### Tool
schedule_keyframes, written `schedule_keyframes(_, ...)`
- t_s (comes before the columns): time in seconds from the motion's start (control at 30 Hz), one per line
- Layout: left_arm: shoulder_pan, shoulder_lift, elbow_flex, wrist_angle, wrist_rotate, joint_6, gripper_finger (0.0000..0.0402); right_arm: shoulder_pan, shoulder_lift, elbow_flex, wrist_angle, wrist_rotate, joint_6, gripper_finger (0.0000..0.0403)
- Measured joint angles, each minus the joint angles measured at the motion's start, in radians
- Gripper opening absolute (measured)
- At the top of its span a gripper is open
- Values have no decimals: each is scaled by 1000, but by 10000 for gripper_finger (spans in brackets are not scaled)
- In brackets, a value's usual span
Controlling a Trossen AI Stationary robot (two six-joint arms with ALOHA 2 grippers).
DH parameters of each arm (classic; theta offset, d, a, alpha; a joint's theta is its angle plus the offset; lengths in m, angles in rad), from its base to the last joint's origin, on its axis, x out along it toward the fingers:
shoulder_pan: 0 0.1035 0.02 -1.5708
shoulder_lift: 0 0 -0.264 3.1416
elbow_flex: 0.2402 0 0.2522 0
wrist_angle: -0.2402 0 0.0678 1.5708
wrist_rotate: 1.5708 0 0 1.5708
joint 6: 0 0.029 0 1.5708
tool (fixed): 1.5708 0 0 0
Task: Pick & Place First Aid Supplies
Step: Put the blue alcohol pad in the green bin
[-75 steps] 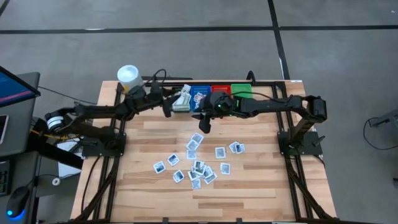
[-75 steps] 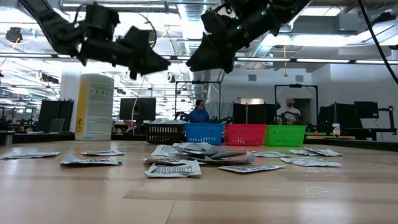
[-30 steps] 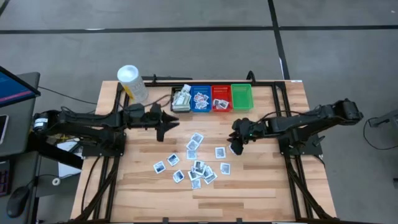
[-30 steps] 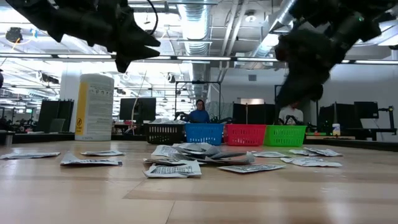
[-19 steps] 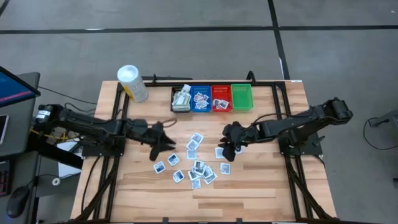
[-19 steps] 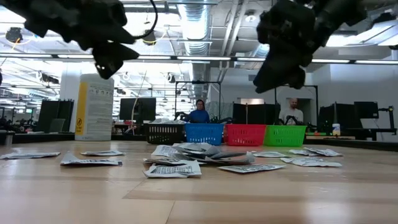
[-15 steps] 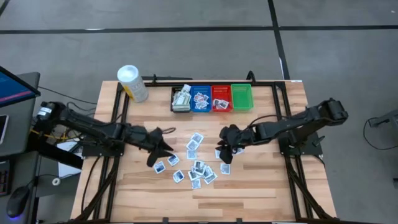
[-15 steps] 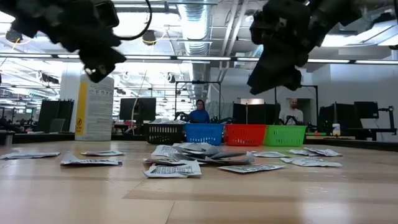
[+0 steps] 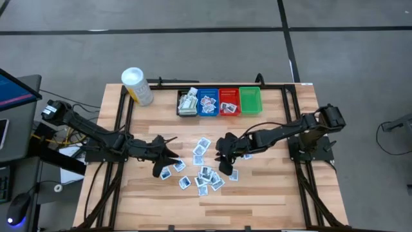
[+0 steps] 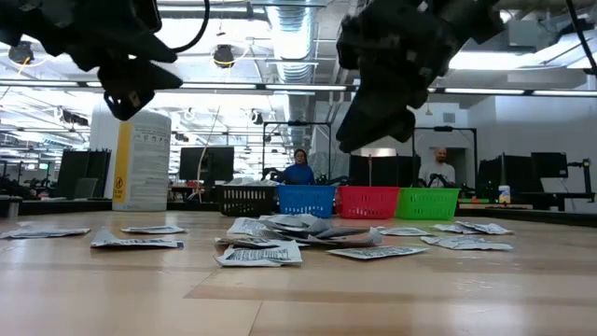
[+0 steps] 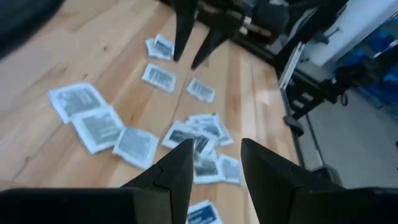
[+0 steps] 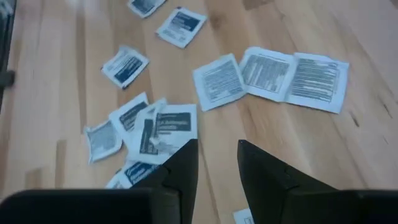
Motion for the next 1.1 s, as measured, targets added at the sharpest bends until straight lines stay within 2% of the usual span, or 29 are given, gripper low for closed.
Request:
schedule_keyframes(0.17, 21, 0, 0, 13, 36, -21, 135, -4, -14, 8, -37, 2, -18, 98)
schedule_keyframes(0.33, 57, 5, 0, 0, 41, 90, 135, 11, -42, 8, -206, 13, -1, 91)
schedule_keyframes(0.4, 74, 13, 1, 6, 7, 164, 135, 31, -53, 3, -302, 52, 10, 87)
schedule_keyframes(0.5, 101, 15, 0, 7, -24, 254, 135, 64, -55, 6, -358, 131, 13, 81)
schedule_keyframes(0.67, 151, 34, 1, 21, -30, 290, 135, 111, -40, 5, -427, 196, 26, 77)
schedule_keyframes(1.1, 171, 166, 1, 115, -30, 264, 135, 130, -17, 5, -346, 193, 88, 77)
